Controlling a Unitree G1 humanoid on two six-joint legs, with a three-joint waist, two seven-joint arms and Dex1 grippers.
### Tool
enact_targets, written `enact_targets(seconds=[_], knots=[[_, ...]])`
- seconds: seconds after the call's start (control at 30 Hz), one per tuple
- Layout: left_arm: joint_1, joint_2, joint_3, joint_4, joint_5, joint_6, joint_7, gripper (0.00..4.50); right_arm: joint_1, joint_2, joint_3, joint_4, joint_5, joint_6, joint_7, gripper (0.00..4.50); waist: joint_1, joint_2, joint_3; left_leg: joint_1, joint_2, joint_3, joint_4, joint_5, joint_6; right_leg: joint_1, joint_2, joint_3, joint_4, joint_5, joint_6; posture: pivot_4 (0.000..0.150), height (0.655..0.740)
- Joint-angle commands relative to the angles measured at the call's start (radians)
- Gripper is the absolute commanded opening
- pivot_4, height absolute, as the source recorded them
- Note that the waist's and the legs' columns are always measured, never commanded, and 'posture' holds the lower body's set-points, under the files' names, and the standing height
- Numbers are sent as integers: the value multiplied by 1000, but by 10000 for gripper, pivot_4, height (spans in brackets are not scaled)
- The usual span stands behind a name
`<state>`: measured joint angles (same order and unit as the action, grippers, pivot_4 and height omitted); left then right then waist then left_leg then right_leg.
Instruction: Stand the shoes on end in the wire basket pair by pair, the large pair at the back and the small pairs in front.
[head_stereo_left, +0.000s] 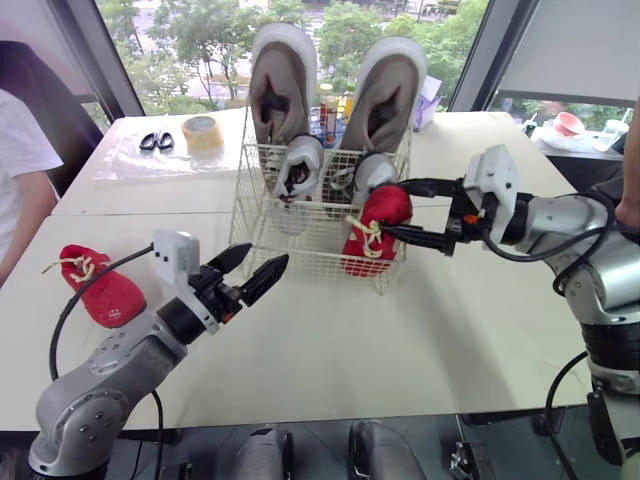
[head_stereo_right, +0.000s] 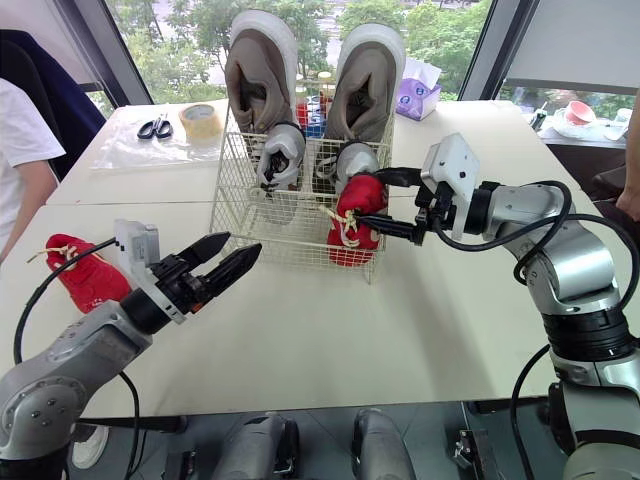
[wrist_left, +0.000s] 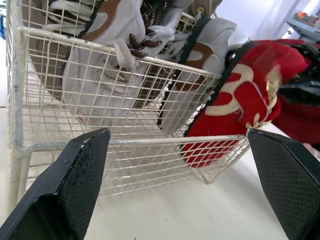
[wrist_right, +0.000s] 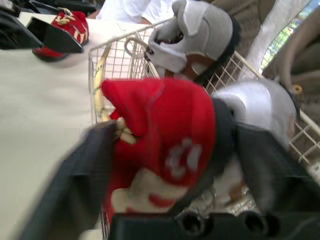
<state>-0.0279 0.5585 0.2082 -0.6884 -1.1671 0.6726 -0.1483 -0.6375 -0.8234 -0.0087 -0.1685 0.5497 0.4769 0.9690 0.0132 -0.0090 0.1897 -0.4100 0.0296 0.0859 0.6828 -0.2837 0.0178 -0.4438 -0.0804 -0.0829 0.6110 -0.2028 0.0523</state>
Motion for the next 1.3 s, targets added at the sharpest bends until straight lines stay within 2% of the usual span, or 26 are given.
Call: enact_targets(seconds=[0.03,0.17,0.23,0.33,0.4,0.5,0.6,0.67,0.8,0.87,0.97,1.07,1.13,1.2,1.3], knots=[[1,14,29,-19,-56,9,-3,45000,-18,-18,-56,-25,-3,7,-7,44724,0,0,0,0,0,0,0,0,0,0,0,0,0,0,0,1500,7400],[-6,41,52,-7,-93,21,-6,45000,-46,-23,-129,-54,78,100,-36,44724,0,0,0,0,0,0,0,0,0,0,0,0,0,0,0,1500,7400],[-11,103,131,24,-239,46,-3,45000,-115,-24,-283,-39,329,289,-110,44724,0,0,1,0,0,0,0,0,0,0,0,0,1,0,0,1500,7400],[-24,197,213,71,-372,74,-9,45000,-179,-2,-397,-17,560,434,-215,44724,0,0,2,0,0,0,0,0,0,-1,0,0,2,0,0,1500,7400],[-62,260,262,121,-389,78,44,45000,-207,16,-419,-27,671,497,-270,44724,-1,-1,1,0,1,-1,0,0,0,-1,0,-1,2,0,0,1500,7400],[-101,306,299,161,-405,74,117,45000,-214,21,-433,-44,759,534,-319,44724,-1,-1,1,1,1,-1,0,0,0,0,0,-1,1,0,-1,1500,7400],[-113,342,328,175,-338,76,243,45000,-235,35,-452,-29,872,549,-370,44724,-1,-1,1,1,0,0,0,0,0,0,-1,0,1,0,0,1500,7400],[-122,376,341,217,-269,87,296,45000,-229,22,-374,-89,835,565,-366,44724,-1,-1,1,1,0,0,0,0,0,0,-1,0,1,0,0,1500,7400],[-165,383,394,348,-240,87,436,45000,-257,9,-172,-182,693,591,-376,44724,-4,-1,1,1,1,0,-1,0,0,-1,0,0,2,0,0,1500,7400],[-161,399,409,352,-170,99,469,45000,-272,4,-61,-204,542,539,-357,44724,-6,-1,1,1,1,1,-1,0,0,-2,-1,0,2,0,0,1500,7400],[-131,440,417,322,-36,121,488,45000,-307,58,-8,-177,455,479,-342,44724,-4,-2,2,0,1,1,-1,0,-1,-2,-1,-1,2,0,0,1500,7400],[-90,457,489,366,-69,220,512,45000,-341,83,-11,-161,464,507,-326,44724,-1,-2,2,-3,0,3,-1,0,-1,-5,-2,0,2,1,1,1500,7400],[-55,476,540,391,-63,311,576,45000,-361,80,-23,-145,496,538,-291,44724,-2,-2,2,-5,0,3,-1,0,-1,-7,-2,0,2,2,3,1500,7400],[-40,491,597,431,-138,415,647,45000,-368,64,-48,-142,550,561,-218,44724,-2,-2,2,-7,1,2,-1,0,-1,-10,-2,0,2,2,3,1500,7400],[-49,488,646,503,-190,520,760,45000,-345,15,-13,-135,485,534,-110,44724,-1,-3,1,-11,1,1,-1,0,-1,-13,-3,0,3,3,4,1500,7400]])
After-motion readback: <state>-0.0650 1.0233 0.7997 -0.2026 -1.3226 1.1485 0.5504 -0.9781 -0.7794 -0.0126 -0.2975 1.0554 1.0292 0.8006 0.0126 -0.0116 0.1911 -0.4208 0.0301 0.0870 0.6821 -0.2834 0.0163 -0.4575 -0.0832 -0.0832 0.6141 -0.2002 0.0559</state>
